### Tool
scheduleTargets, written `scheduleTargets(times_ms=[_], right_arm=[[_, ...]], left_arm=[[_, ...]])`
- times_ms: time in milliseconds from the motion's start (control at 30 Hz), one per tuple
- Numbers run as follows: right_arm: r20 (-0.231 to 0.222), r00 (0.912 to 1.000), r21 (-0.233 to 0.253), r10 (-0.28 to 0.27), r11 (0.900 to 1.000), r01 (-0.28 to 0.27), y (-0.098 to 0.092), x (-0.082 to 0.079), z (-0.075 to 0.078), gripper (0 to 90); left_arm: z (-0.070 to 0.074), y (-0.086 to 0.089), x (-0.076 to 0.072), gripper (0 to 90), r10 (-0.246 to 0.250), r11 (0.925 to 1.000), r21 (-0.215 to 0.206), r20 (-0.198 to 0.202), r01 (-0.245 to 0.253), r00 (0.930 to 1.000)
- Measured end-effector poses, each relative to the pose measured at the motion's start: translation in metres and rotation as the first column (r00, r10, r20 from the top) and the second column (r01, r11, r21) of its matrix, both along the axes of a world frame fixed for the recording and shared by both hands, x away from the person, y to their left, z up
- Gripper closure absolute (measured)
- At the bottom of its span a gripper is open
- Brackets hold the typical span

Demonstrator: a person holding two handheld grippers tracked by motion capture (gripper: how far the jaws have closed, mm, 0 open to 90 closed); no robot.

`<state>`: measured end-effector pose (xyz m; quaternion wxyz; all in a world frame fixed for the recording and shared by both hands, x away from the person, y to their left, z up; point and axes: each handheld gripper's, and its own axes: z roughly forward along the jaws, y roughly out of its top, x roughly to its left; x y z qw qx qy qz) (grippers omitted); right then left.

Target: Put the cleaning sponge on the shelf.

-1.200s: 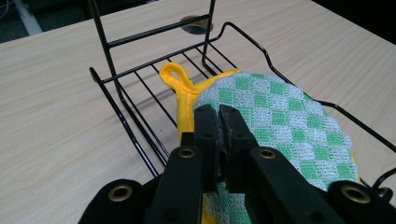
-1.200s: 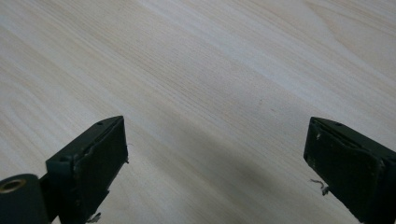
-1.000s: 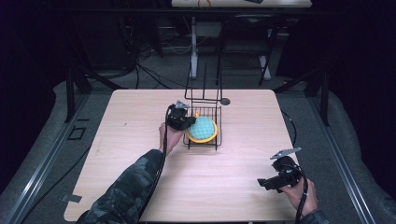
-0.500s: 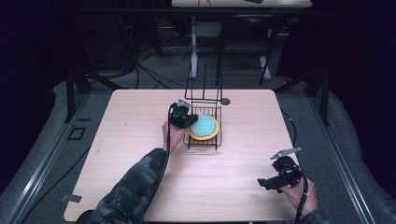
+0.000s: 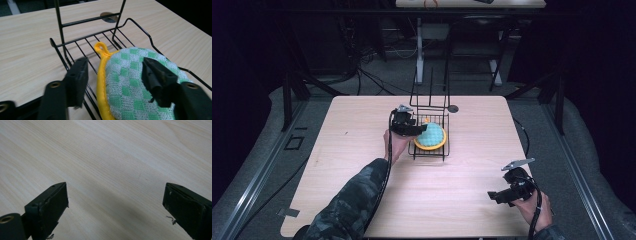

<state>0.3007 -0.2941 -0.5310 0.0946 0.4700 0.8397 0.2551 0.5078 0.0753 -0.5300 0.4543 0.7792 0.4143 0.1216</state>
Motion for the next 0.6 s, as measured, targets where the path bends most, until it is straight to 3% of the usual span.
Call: scheduleTargets(times_ms=[233, 600], right_arm=[[-0.003, 1.0000, -0.003, -0.002, 1.000, 0.001, 0.000, 0.000, 0.001, 5.5], [0.000, 1.0000, -0.016, 0.002, 1.000, -0.002, 0.001, -0.001, 0.001, 5.5]], left_arm=[[0.015, 0.012, -0.008, 17.5, 0.005, 0.9998, 0.017, 0.031, -0.006, 0.9995], [0.040, 0.049, -0.032, 12.3, 0.010, 0.9994, 0.033, 0.069, -0.013, 0.9975]])
